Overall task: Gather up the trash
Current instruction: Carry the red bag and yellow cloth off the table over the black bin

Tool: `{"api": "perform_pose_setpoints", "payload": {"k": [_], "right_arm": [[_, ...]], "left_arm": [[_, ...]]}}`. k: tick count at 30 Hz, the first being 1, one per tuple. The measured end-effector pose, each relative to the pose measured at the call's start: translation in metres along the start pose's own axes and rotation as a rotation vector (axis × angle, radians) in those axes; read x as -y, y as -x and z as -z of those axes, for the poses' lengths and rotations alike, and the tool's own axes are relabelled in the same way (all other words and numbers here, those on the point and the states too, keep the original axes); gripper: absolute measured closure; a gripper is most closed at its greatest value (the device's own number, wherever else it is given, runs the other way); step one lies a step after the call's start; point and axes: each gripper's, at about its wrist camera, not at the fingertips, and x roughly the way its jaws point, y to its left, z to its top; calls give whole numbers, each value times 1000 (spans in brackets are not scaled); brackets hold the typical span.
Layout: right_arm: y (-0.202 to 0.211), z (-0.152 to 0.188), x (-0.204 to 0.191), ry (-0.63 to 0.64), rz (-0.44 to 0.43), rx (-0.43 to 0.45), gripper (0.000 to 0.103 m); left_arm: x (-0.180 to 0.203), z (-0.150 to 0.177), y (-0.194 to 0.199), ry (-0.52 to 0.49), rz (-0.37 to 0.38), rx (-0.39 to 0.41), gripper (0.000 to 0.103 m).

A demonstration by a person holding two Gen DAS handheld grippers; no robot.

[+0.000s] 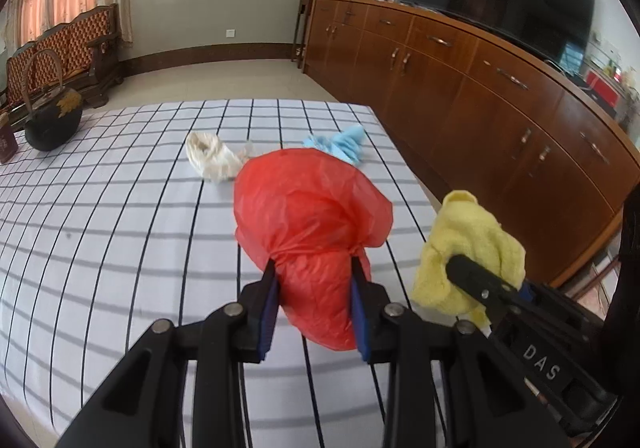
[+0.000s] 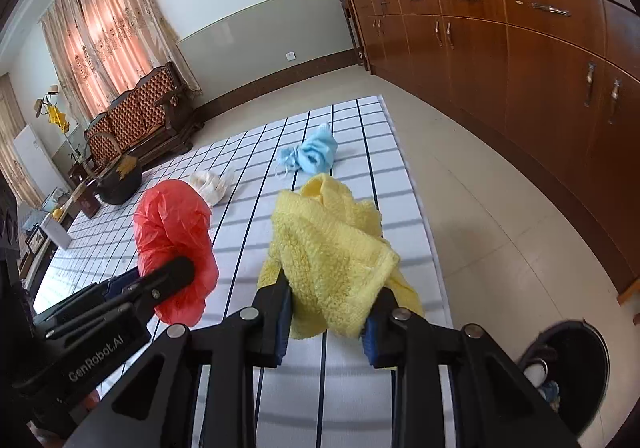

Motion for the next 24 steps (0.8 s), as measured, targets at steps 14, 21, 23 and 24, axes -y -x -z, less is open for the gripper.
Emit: {"api": "perform_pose_setpoints", "payload": {"k": [14,21,23,24], "right_arm": [[85,61,26,-13,68,23,72],[119,73,81,-95,163,52,72],[126,76,100,-120,193,53,72],[128,77,109,-132,206,51,72]], "left_arm": [[37,48,37,-79,74,-24,70],[93,54,33,-158,164,-46,70],[113,58,29,-187,194,-59,70],[124,60,26,-201,211,-69,70]]}}
